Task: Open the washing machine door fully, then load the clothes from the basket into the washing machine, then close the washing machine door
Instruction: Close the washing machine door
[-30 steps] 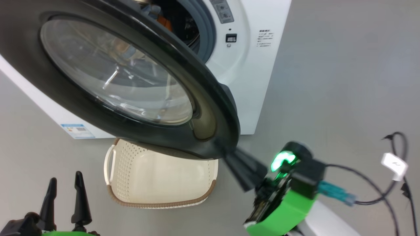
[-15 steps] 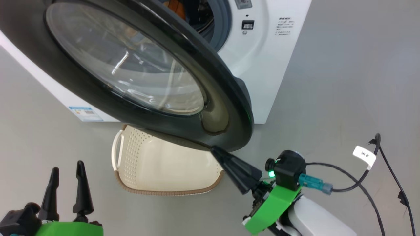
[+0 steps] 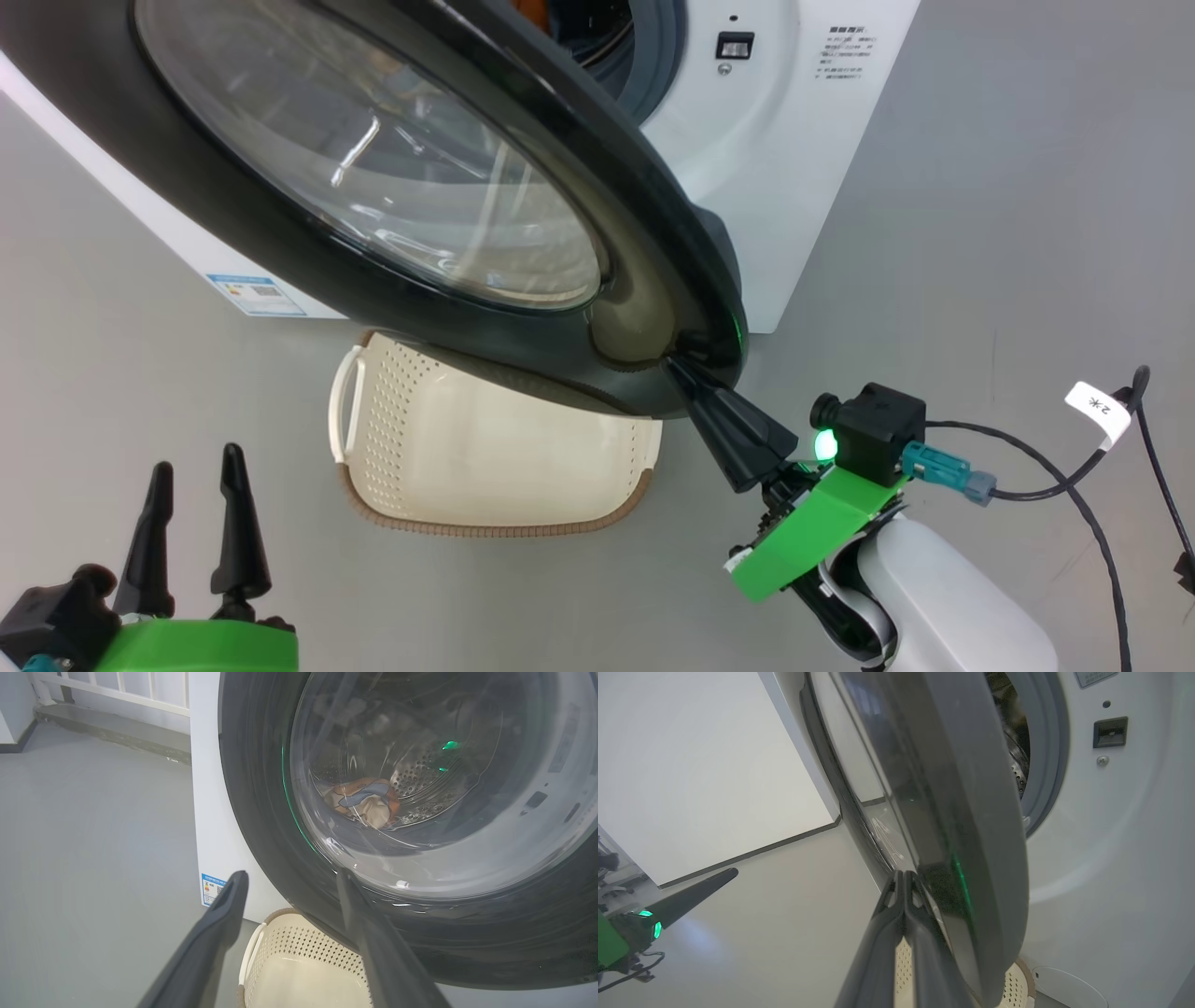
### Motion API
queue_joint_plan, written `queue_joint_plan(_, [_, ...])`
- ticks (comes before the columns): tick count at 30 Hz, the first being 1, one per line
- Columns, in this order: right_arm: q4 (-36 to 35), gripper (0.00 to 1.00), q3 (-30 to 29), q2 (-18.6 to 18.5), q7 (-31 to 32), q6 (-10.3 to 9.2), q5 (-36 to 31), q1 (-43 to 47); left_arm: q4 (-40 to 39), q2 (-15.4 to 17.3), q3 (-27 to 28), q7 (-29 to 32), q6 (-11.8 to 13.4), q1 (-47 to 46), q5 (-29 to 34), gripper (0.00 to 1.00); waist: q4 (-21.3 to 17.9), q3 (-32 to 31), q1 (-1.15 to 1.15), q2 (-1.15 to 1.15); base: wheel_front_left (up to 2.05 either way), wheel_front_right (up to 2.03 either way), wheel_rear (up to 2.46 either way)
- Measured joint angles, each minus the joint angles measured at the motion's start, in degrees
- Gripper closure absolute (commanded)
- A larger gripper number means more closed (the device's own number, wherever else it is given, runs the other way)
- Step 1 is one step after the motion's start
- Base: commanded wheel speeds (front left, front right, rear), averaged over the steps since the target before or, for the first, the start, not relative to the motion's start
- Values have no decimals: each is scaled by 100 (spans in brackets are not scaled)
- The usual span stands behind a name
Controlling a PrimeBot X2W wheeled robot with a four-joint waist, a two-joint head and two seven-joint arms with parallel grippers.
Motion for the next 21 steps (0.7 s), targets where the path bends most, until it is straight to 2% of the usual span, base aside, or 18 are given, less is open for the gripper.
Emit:
queue_joint_plan(9, [91, 100, -432, 87, 1, 2, -147, -166, -66, -2, -47, 0, 0, -127, -60, 0, 69, 124, 0, 0, 0, 0, 0])
queue_joint_plan(21, [343, 100, -1223, 13, 0, 2, -299, -972, -194, -14, -225, 0, 0, -380, -179, 0, 193, 439, 0, 0, 0, 0, 0])
